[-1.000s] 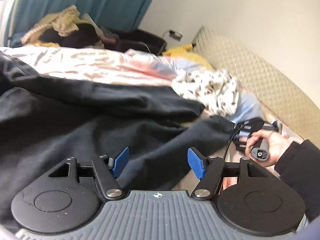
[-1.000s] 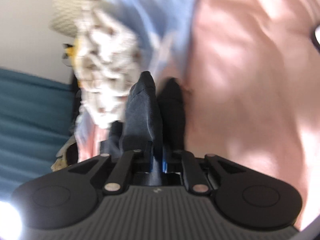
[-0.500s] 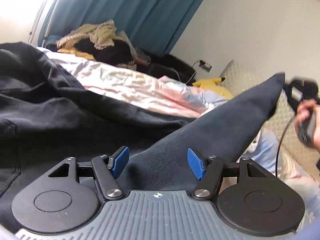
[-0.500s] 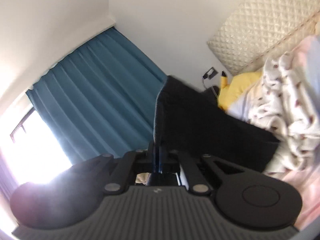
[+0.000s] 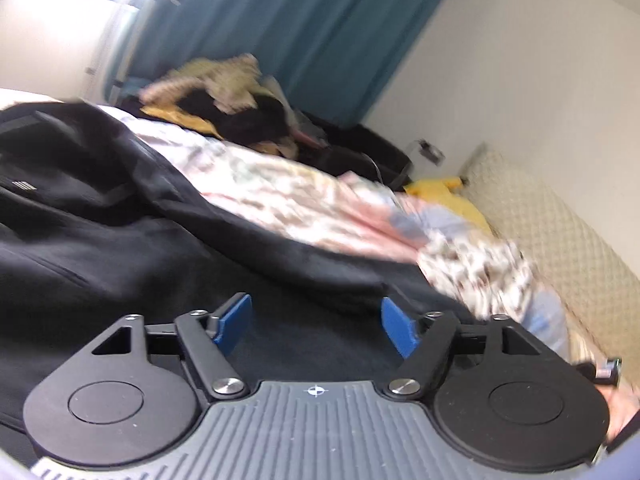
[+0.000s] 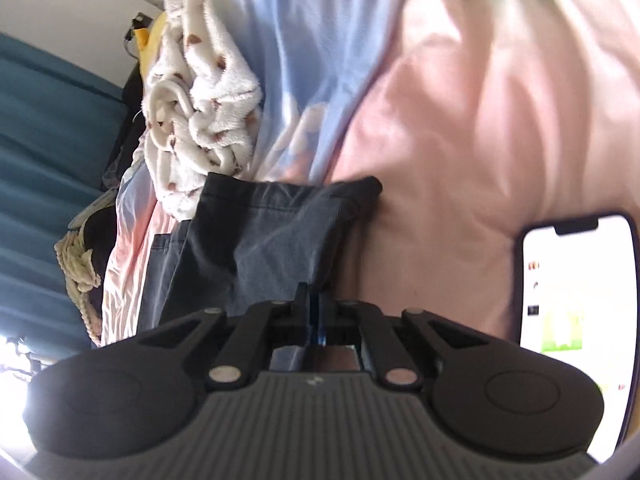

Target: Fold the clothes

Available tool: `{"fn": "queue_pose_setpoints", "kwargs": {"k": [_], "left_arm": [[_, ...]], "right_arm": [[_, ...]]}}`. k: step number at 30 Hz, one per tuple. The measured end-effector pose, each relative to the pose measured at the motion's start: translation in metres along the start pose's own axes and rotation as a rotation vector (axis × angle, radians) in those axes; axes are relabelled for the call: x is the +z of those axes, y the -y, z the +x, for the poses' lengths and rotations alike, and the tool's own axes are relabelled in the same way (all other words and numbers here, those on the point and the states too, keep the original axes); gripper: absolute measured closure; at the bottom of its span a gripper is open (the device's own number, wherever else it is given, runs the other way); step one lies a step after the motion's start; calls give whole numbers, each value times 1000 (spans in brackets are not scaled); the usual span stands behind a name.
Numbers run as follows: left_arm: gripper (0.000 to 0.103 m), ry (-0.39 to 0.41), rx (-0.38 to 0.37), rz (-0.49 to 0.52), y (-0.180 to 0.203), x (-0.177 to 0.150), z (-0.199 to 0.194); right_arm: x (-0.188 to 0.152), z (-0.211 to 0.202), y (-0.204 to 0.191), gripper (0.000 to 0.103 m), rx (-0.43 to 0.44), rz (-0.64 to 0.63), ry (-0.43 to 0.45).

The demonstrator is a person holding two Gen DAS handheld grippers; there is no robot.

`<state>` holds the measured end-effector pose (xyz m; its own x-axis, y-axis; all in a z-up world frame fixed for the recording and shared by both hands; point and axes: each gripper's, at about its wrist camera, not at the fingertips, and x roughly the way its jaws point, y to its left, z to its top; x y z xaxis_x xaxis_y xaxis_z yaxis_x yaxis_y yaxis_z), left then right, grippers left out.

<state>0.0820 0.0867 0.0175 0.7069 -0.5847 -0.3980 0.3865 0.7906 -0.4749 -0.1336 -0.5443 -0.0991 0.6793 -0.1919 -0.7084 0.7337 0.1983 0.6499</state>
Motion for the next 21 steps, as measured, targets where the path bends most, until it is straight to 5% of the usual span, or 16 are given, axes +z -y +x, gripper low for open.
{"fn": "queue_pose_setpoints", "kwargs": {"k": [5, 7, 8, 10, 15, 21], "left_arm": [[10, 52, 180, -129, -78, 29, -80], [10, 53, 320, -133, -105, 32, -107], [10, 52, 373, -134, -115, 32, -118], [10, 50, 429, -133, -125, 31, -132], [10, 58, 377, -98, -105, 26, -109], [10, 9, 272, -11, -54, 18, -34]], "right_arm": [[12, -3, -2, 89, 0, -31, 20], [19, -5, -4, 74, -22, -50, 36], [22, -9, -4, 55, -37, -80, 52], [31, -18, -4, 46, -83, -142, 117], [47, -30, -16, 43, -97, -210, 222], [20, -3, -86, 43, -16, -274, 195]]}}
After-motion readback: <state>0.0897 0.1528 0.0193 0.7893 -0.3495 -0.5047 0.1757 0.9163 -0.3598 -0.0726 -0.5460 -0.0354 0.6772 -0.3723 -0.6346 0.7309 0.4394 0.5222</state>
